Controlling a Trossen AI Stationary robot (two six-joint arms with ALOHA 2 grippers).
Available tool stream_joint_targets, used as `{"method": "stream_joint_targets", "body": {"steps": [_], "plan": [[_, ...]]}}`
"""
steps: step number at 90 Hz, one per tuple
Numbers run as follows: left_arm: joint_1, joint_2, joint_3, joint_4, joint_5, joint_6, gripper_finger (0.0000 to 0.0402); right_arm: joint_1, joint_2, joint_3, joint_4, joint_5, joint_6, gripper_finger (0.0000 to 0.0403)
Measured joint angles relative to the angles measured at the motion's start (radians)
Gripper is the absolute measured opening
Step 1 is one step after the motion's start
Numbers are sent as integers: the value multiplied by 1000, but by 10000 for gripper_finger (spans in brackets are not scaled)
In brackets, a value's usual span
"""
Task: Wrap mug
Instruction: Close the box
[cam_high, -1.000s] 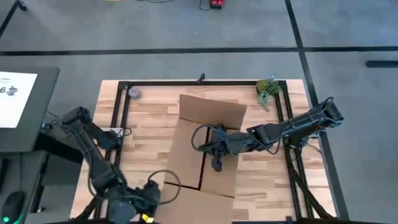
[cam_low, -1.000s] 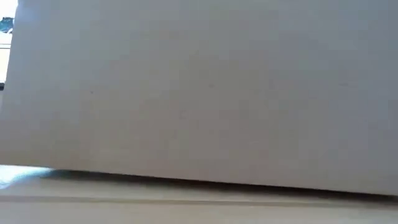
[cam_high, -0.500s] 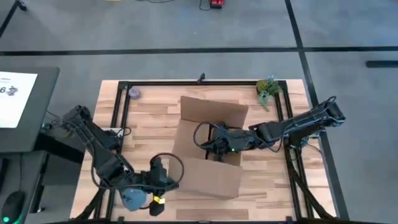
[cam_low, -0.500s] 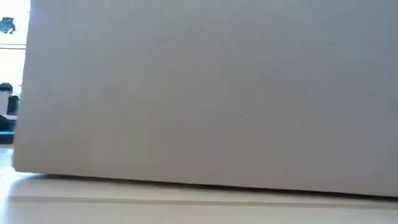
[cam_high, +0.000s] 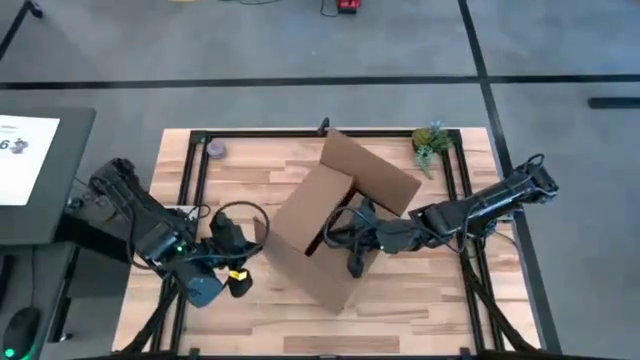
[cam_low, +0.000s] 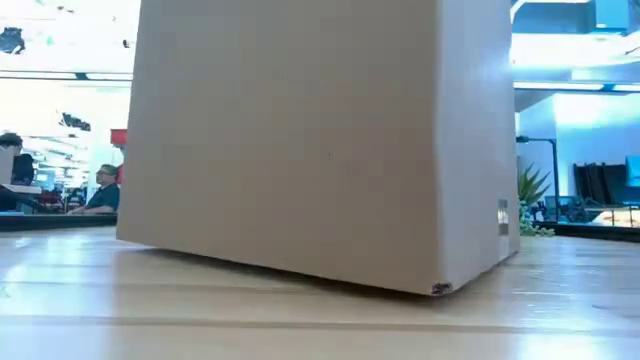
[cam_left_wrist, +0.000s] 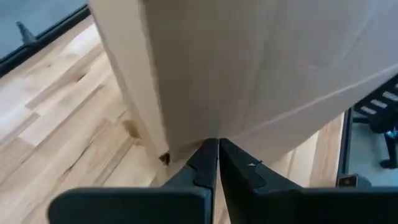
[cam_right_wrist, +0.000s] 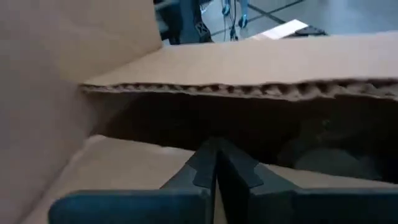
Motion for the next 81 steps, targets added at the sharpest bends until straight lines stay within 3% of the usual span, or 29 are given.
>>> {"method": "stream_joint_targets", "body": {"steps": [23, 39, 63, 81], "plan": [[107, -17, 0, 123, 7, 80, 0, 5, 11, 1, -5, 5, 24, 0], [178, -18, -27, 125, 41, 78, 0, 20, 1, 24, -27, 80, 26, 0], [221, -17, -56, 120, 106, 82, 0, 58, -17, 215, -228, 170, 14, 0], [226, -17, -57, 149, 108, 115, 0, 95, -18, 465, -506, 331, 18, 0]]}}
